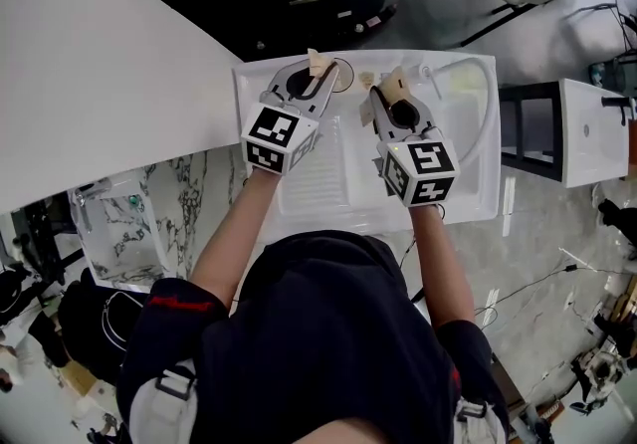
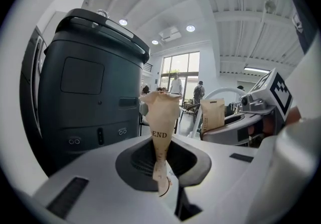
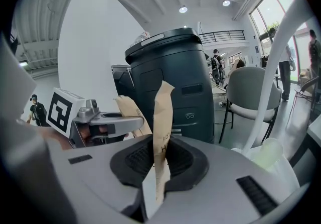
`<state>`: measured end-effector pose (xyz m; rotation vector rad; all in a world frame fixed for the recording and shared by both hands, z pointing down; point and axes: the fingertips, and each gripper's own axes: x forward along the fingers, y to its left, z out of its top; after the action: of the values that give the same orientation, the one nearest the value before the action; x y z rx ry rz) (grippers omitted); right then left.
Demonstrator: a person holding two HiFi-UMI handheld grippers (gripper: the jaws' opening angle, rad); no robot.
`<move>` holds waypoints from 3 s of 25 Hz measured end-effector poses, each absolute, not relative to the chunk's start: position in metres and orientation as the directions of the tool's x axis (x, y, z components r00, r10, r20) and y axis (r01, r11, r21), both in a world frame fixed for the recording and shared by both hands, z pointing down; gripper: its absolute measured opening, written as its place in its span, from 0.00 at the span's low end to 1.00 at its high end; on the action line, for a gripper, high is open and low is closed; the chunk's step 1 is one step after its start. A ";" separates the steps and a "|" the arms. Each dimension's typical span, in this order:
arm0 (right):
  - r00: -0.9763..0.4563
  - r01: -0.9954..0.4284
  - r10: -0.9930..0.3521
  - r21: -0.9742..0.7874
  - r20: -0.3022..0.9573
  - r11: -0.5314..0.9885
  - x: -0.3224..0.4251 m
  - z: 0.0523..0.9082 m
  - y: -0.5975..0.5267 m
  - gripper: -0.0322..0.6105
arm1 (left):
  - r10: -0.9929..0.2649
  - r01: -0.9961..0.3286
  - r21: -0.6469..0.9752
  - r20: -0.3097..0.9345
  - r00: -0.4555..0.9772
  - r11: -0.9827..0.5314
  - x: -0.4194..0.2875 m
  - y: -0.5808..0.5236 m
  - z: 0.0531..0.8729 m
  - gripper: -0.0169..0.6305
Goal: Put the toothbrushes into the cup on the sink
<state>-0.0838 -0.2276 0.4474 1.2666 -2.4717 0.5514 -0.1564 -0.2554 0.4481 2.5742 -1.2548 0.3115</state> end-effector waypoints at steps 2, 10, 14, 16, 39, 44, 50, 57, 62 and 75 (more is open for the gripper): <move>-0.562 -0.820 -0.698 -0.190 0.443 0.540 -0.085 0.451 -0.229 0.15 | -0.736 -0.795 0.149 0.310 0.602 -0.588 -0.157 -0.257 0.454 0.08; -0.566 -0.817 -0.680 -0.207 0.465 0.538 -0.088 0.464 -0.232 0.14 | -0.740 -0.804 0.170 0.317 0.593 -0.570 -0.158 -0.261 0.474 0.08; -0.566 -0.816 -0.672 -0.208 0.478 0.540 -0.086 0.469 -0.235 0.14 | -0.738 -0.796 0.173 0.302 0.603 -0.580 -0.155 -0.264 0.481 0.08; -0.563 -0.818 -0.673 -0.211 0.479 0.535 -0.084 0.470 -0.235 0.14 | -0.735 -0.794 0.182 0.304 0.606 -0.580 -0.154 -0.263 0.486 0.08; -0.574 -0.806 -0.646 -0.208 0.503 0.554 -0.087 0.484 -0.240 0.15 | -0.712 -0.800 0.284 0.363 0.601 -0.529 -0.159 -0.259 0.529 0.17; -0.584 -0.797 -0.636 -0.212 0.504 0.565 -0.089 0.484 -0.242 0.15 | -0.710 -0.807 0.290 0.385 0.590 -0.514 -0.162 -0.254 0.534 0.25; -0.604 -0.784 -0.625 -0.227 0.495 0.578 -0.094 0.482 -0.243 0.15 | -0.709 -0.821 0.284 0.414 0.571 -0.495 -0.167 -0.246 0.539 0.30; -0.638 -0.758 -0.601 -0.255 0.481 0.600 -0.099 0.482 -0.241 0.15 | -0.723 -0.841 0.272 0.430 0.541 -0.468 -0.175 -0.234 0.538 0.30; -0.674 -0.724 -0.565 -0.277 0.476 0.632 -0.109 0.486 -0.239 0.15 | -0.746 -0.863 0.273 0.434 0.506 -0.426 -0.184 -0.221 0.535 0.30; -0.740 -0.640 -0.471 -0.288 0.481 0.712 -0.133 0.494 -0.220 0.15 | -0.814 -0.900 0.253 0.391 0.430 -0.354 -0.199 -0.188 0.517 0.19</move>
<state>-0.1335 -0.2200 0.4939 0.8623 -2.5454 0.6276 -0.1992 -0.1880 0.5171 2.2606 -1.4518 0.2745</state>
